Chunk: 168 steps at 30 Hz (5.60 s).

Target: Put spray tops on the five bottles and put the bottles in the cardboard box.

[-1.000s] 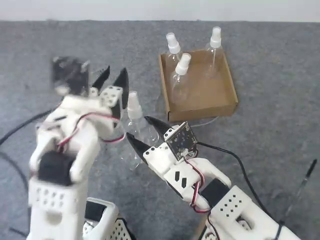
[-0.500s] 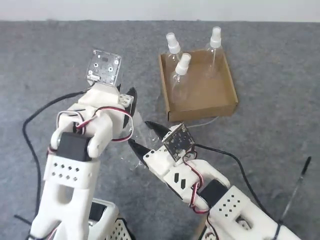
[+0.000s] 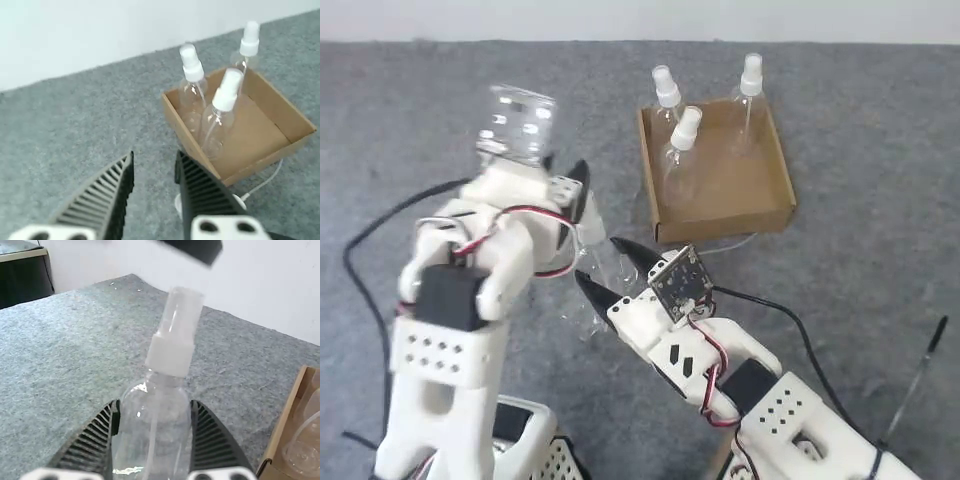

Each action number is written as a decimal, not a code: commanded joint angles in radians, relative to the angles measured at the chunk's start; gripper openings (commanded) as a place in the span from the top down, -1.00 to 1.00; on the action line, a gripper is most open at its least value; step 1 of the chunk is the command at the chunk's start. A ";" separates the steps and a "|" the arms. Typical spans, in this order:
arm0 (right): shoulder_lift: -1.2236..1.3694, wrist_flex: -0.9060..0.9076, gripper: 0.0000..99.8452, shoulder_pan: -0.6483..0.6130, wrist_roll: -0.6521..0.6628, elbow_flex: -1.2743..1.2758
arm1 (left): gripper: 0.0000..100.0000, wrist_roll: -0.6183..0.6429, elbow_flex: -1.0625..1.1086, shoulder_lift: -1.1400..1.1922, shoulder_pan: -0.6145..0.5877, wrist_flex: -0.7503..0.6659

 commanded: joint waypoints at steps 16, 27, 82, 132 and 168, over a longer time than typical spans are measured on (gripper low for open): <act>-0.025 0.252 0.99 0.226 -0.012 -0.296 | 0.68 0.069 0.636 -0.531 0.043 -0.244; 0.234 0.317 0.99 0.222 -0.012 -0.603 | 0.44 0.068 0.800 -0.732 0.147 -0.264; 1.018 -0.088 0.99 0.774 0.209 -0.887 | 0.98 0.034 0.934 -0.732 0.008 -0.462; 1.188 -0.209 0.99 0.745 0.295 -0.882 | 0.98 0.034 0.934 -0.738 0.002 -0.457; 1.181 -0.173 0.66 0.745 0.298 -0.885 | 0.98 0.034 0.934 -0.738 0.002 -0.457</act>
